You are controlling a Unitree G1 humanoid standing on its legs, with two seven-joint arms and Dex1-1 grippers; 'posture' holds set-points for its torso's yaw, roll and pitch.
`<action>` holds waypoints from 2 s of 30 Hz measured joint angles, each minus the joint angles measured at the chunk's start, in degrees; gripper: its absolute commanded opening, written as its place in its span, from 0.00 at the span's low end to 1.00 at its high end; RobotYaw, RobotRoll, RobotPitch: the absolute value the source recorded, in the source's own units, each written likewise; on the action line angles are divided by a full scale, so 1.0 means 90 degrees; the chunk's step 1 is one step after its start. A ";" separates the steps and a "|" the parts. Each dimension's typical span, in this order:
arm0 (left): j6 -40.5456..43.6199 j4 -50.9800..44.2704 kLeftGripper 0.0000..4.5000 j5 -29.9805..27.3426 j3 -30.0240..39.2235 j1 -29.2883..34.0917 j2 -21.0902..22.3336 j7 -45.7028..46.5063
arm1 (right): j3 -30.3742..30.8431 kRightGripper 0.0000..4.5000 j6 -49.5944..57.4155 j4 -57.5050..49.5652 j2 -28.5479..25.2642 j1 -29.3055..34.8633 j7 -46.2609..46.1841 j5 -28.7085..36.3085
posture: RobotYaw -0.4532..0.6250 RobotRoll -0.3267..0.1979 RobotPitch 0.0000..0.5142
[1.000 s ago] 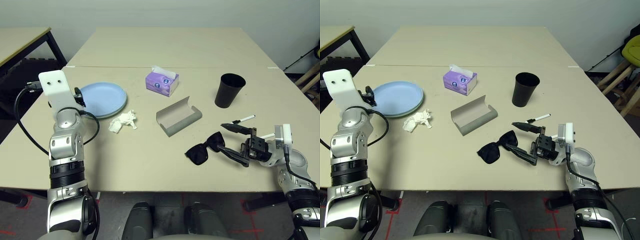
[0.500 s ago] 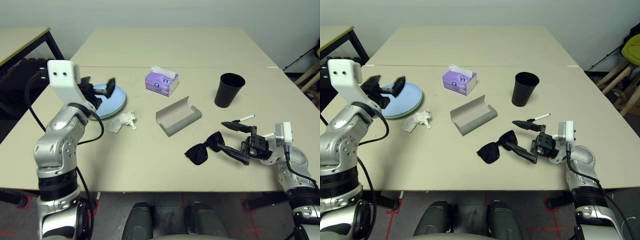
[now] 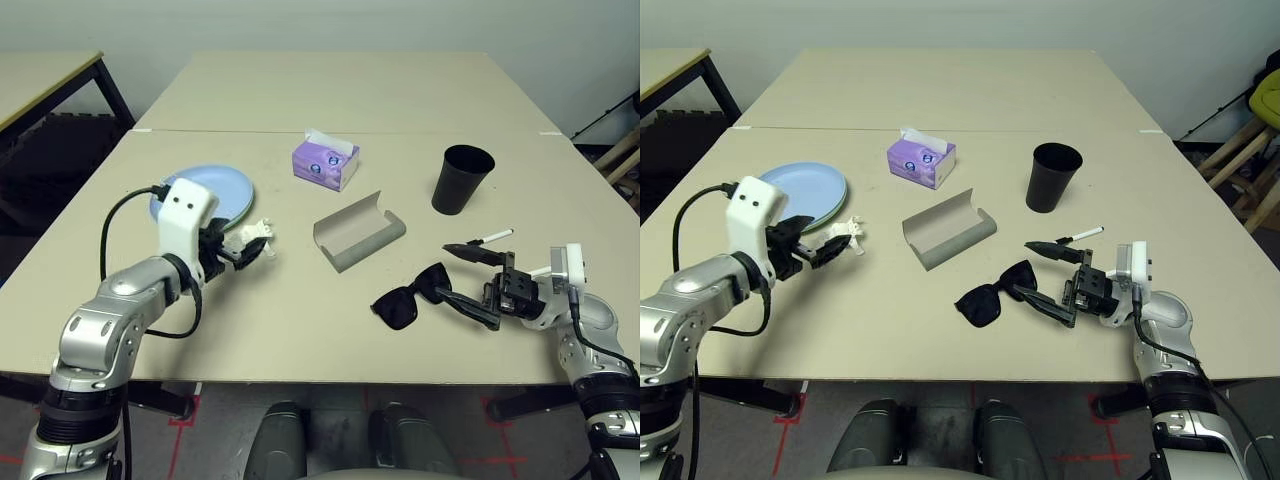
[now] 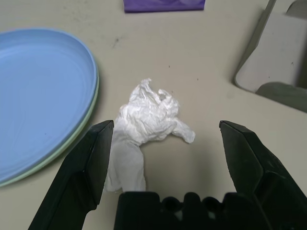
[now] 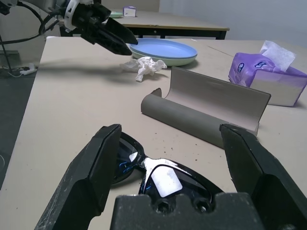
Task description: Organize and tidy the items on the table.
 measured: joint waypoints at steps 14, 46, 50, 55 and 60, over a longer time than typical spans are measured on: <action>-0.0477 0.0756 0.91 0.0944 -0.0612 -0.0166 -0.0739 0.0556 | 0.0000 1.00 -0.0002 -0.0014 -0.0010 0.0050 -0.0101 -0.0057 | 0.55 0.62 0.10; -0.0324 0.0843 0.01 0.0024 0.1036 -0.1640 -0.1063 0.0739 | 0.0002 1.00 -0.0031 -0.0011 -0.0080 0.0023 -0.0206 -0.0193 | 0.56 0.62 0.08; -0.0747 0.1486 0.01 0.0645 0.0990 -0.1650 -0.1103 0.1346 | 0.0002 1.00 -0.0029 -0.0003 -0.0080 -0.0003 -0.0201 -0.0194 | 0.56 0.62 0.08; -0.1235 0.2073 0.01 0.1440 0.0599 -0.1641 -0.1101 0.1855 | 0.0002 1.00 -0.0028 -0.0003 -0.0081 -0.0040 -0.0197 -0.0194 | 0.55 0.62 0.07; -0.1686 0.2735 0.05 0.1875 0.0342 -0.1675 -0.1114 0.1989 | 0.0002 1.00 -0.0019 -0.0007 -0.0081 -0.0038 -0.0200 -0.0194 | 0.54 0.62 0.08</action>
